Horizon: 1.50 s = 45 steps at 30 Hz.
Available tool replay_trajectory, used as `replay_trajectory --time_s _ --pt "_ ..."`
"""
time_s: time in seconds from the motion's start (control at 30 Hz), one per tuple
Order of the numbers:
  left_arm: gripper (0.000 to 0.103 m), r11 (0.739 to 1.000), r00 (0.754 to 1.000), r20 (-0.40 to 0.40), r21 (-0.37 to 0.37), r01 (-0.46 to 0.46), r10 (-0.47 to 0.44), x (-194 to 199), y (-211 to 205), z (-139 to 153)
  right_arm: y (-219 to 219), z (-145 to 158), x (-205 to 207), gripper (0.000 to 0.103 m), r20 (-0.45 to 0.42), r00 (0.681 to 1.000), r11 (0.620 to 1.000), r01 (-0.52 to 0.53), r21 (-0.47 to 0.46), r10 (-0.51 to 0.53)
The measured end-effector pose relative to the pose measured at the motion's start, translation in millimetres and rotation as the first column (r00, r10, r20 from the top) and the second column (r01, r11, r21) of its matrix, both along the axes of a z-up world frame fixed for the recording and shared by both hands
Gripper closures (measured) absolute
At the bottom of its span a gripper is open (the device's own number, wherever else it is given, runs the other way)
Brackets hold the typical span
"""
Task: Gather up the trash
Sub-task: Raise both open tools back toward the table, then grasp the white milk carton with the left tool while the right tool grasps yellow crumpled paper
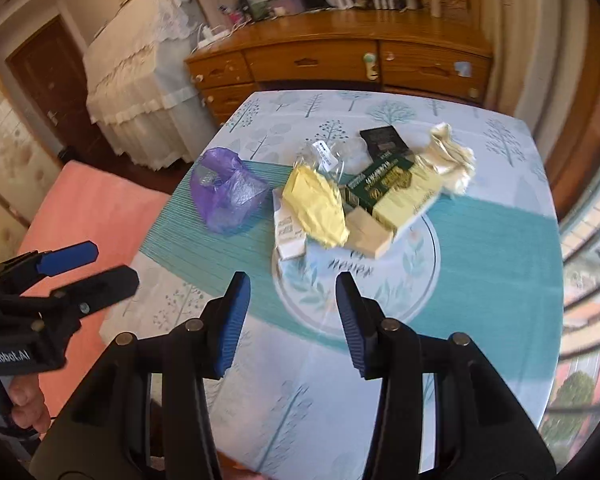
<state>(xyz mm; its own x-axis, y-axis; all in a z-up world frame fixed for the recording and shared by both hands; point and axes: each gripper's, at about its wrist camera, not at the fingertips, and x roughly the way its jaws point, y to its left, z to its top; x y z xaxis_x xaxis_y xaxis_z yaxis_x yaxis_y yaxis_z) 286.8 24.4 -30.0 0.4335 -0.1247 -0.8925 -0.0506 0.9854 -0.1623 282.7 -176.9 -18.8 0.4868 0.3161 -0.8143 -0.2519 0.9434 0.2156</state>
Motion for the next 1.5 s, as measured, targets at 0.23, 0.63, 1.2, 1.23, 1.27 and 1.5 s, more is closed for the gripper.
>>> replay_trajectory --time_s 0.23,0.63,1.2,1.23,1.27,1.5 --pt "0.018 0.995 0.992 -0.086 0.038 -0.09 0.093 52.1 -15.7 -42.6 -3.8 -59.0 90.1 0.062 -0.085 0.991 0.995 -0.101 0.015 0.102" --pt "0.018 0.986 0.975 -0.151 0.051 -0.158 0.164 79.2 -11.8 -68.1 16.0 -122.8 146.0 0.073 -0.188 0.955 0.969 -0.207 0.137 0.23" --pt "0.018 0.978 0.94 -0.274 0.105 -0.181 0.203 143.0 -34.6 -127.3 -32.7 -93.9 129.2 0.098 -0.117 0.965 0.948 -0.203 0.247 0.237" --pt "0.022 0.977 0.936 -0.284 0.107 -0.184 0.208 145.8 -34.9 -132.6 -34.0 -94.1 127.1 0.098 -0.121 0.964 0.947 -0.203 0.251 0.239" --pt "0.027 0.977 0.933 -0.292 0.109 -0.185 0.209 148.1 -35.0 -136.7 -34.3 -94.4 125.3 0.098 -0.122 0.963 0.945 -0.205 0.253 0.242" --pt "0.065 0.983 0.933 -0.309 0.063 -0.173 0.184 148.7 -35.3 -147.2 -32.4 -94.0 113.2 0.099 -0.116 0.958 0.941 -0.227 0.251 0.262"
